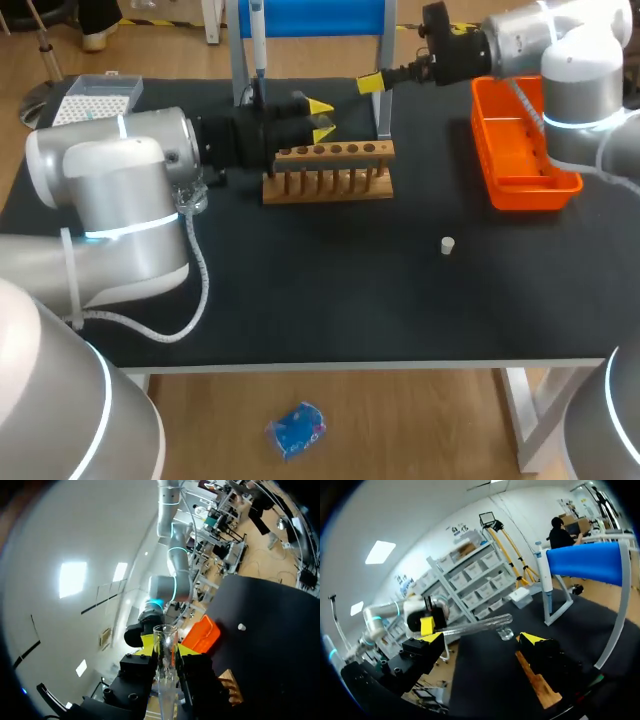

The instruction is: Invert the test tube, pick up the pipette, mount the tip to pipette, aspirate from beaker and dispense into the tube, eject the tip, return the pipette, and cap with the stopper.

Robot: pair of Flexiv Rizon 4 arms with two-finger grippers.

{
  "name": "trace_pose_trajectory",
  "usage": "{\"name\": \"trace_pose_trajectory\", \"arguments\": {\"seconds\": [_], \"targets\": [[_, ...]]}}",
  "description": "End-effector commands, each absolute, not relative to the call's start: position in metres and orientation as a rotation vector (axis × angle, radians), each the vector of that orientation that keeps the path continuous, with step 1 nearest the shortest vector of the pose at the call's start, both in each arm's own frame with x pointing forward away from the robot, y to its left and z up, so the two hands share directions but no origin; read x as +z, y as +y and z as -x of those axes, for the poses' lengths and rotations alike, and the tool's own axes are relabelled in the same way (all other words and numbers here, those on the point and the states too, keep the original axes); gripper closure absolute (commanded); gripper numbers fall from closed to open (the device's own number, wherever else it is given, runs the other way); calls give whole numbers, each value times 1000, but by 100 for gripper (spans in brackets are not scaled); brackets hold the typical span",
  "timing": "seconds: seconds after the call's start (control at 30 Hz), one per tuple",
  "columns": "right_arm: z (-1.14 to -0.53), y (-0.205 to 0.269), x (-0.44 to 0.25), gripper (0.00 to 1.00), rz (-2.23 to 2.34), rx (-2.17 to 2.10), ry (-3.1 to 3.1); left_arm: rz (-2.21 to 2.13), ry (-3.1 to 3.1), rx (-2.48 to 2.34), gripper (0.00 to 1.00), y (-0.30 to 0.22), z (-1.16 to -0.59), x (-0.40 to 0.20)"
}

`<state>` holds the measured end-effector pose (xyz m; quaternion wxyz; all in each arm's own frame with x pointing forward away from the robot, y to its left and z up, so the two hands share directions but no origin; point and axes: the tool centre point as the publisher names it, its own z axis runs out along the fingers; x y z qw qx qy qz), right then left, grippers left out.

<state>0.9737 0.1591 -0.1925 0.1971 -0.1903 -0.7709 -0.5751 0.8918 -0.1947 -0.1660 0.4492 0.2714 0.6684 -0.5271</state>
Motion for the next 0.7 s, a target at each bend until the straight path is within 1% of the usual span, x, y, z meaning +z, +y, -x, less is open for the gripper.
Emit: {"name": "trace_pose_trajectory", "arguments": {"seconds": [0.03,0.07,0.13,0.57,0.7], "targets": [[-961,142,-192,0,236,-1544,-2795,-427,1993,-1562,100,-201,-901,-161],[-961,138,-198,0,184,-1518,-2892,-405,2066,-1559,100,-202,-900,-161],[-963,135,-203,0,222,-1511,-2924,-309,2132,-1585,100,-203,-900,-163],[-962,136,-206,0,181,-1513,-2912,-309,2132,-1585,100,-203,-900,-163],[-960,128,-219,0,92,-1487,-2911,-197,2087,-1769,100,-204,-908,-146]]}}
